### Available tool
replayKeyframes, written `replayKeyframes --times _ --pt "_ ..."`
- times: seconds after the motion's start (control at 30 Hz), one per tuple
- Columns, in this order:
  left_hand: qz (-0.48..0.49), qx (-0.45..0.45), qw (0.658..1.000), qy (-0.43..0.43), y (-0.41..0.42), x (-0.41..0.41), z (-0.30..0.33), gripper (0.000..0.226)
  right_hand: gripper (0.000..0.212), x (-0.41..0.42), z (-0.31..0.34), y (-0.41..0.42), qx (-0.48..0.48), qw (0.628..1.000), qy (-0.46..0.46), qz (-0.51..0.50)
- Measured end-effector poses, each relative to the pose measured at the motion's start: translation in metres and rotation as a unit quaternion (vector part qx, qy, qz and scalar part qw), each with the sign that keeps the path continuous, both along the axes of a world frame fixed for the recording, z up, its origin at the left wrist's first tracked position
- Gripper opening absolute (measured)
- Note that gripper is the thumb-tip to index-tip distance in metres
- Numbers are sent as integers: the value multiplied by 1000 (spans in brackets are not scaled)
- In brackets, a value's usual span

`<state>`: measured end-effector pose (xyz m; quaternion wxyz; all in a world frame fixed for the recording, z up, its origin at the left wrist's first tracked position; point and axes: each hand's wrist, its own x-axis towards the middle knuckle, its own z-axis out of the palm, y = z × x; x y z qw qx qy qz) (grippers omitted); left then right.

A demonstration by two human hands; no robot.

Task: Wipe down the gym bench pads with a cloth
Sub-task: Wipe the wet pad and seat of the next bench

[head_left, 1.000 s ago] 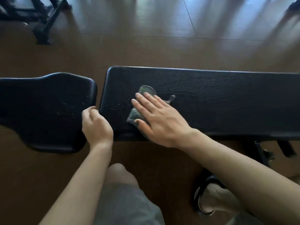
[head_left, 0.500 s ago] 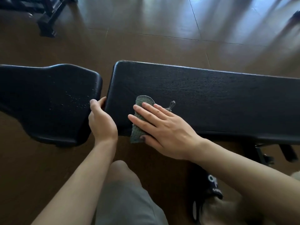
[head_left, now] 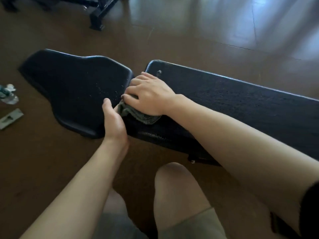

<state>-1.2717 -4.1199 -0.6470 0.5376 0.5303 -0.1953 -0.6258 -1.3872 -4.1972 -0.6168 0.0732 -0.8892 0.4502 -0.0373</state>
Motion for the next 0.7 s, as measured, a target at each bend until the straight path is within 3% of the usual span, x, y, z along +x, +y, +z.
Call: replayKeyframes --times 0.13,0.23,0.37,0.53,0.6,0.7 --pt "32 23 994 -104 0 -8 -2 67 53 -46 -1 -47 2 994 -30 -107" --pt "51 33 988 -143 0 -10 -3 63 61 -98 -4 -59 44 973 -7 -225" --pt "93 40 981 -168 -1 -15 0 60 66 -127 -7 -1 53 953 -12 -296" --pt "119 37 971 -205 -3 -18 0 57 68 -86 1 85 41 984 -2 -173" --pt "121 37 971 -201 -4 -17 -1 58 67 -74 2 74 37 993 -11 -114" --pt "118 31 972 -201 -5 -16 -6 59 64 -51 -5 25 26 994 -21 -105"
